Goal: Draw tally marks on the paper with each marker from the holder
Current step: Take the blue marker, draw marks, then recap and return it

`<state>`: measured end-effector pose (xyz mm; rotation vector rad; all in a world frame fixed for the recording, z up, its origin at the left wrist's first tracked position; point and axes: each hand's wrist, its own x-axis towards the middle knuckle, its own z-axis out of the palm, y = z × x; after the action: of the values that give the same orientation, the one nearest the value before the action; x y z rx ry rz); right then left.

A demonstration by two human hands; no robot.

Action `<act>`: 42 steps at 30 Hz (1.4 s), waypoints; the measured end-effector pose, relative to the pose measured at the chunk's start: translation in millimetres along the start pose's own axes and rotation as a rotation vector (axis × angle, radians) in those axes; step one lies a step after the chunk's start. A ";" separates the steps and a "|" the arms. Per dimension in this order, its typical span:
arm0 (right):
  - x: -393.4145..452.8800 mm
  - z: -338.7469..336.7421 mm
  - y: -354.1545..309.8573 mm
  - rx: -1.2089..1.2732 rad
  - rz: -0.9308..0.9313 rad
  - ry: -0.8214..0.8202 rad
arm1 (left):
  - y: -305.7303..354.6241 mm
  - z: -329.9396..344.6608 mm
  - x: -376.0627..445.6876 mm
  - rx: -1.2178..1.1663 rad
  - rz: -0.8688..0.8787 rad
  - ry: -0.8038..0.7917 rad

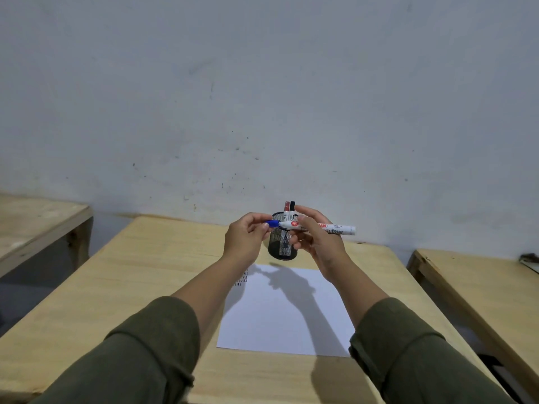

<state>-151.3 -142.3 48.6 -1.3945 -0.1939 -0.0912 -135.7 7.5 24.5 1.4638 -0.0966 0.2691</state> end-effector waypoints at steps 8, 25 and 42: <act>1.9 -0.3 -2.9 -0.006 0.004 -0.017 | 6.3 5.3 -1.1 -0.060 -0.040 -0.079; 1.0 4.5 6.2 0.206 0.009 0.007 | 9.6 17.9 -4.1 -0.083 -0.047 0.008; -6.2 -1.5 -1.5 0.096 0.102 -0.119 | 13.6 3.6 15.9 -0.293 -0.332 0.147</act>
<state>-157.6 -144.4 48.6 -1.3121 -0.2233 0.0850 -123.2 7.0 41.7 1.1433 0.2171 0.0857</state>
